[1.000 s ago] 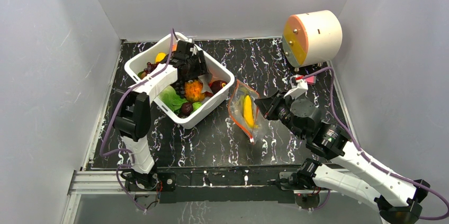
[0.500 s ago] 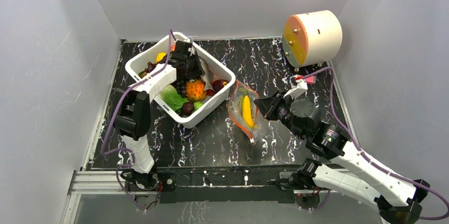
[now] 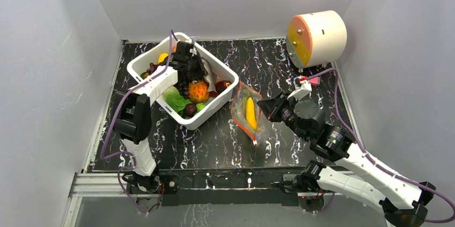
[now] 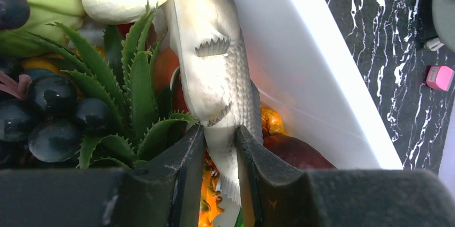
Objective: Place the food in the zip-top bag and seal the zipper
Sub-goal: Pick up the fake fish from the bin.
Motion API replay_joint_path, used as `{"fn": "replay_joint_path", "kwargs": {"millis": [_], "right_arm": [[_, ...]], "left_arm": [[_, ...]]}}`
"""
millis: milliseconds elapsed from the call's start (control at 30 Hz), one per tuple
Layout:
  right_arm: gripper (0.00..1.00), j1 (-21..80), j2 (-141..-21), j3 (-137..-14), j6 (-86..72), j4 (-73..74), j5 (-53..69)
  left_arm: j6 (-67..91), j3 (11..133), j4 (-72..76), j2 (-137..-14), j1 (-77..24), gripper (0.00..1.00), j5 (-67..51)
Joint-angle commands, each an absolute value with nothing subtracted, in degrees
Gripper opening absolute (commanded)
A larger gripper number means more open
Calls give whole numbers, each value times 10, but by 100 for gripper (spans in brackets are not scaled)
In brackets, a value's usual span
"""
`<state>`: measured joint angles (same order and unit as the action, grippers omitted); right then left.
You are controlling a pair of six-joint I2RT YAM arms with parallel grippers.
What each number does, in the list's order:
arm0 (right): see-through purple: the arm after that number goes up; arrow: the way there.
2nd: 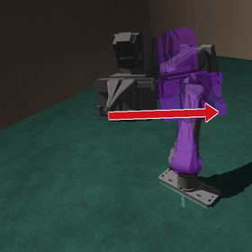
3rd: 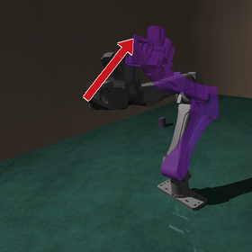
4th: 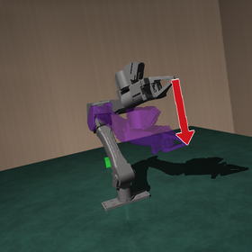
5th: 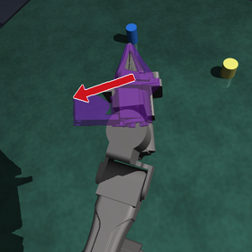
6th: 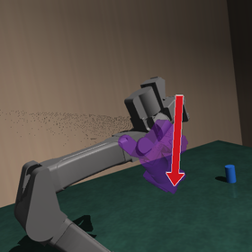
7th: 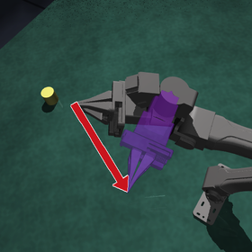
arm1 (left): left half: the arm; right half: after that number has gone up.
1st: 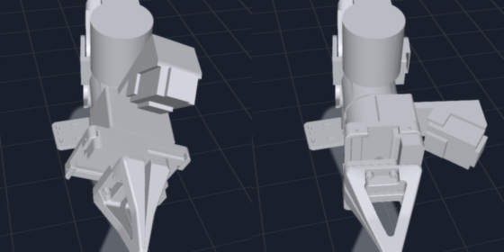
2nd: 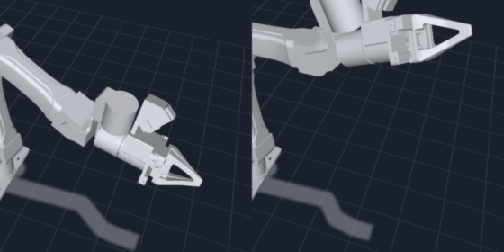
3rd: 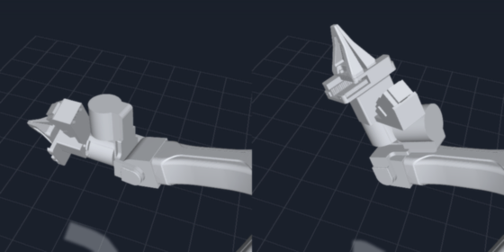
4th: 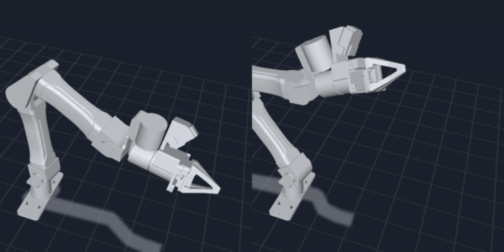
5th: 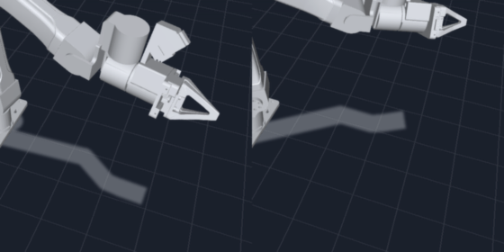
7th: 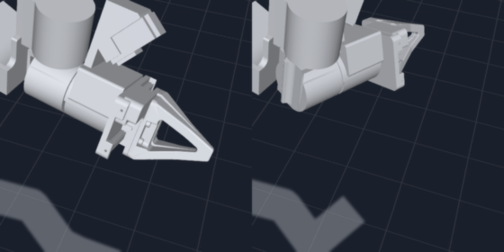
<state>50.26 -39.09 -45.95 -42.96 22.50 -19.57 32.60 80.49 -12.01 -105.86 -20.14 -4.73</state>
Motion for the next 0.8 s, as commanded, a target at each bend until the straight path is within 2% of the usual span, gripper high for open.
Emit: {"fn": "replay_joint_path", "kwargs": {"millis": [0,767], "right_arm": [[0,505,-384,-461,-433,195,-198],[0,505,-389,-449,-441,187,-193]], "left_arm": [[327,800,-96,-1001,-208,0,-79],[320,756,-140,-894,-208,0,-62]]}}
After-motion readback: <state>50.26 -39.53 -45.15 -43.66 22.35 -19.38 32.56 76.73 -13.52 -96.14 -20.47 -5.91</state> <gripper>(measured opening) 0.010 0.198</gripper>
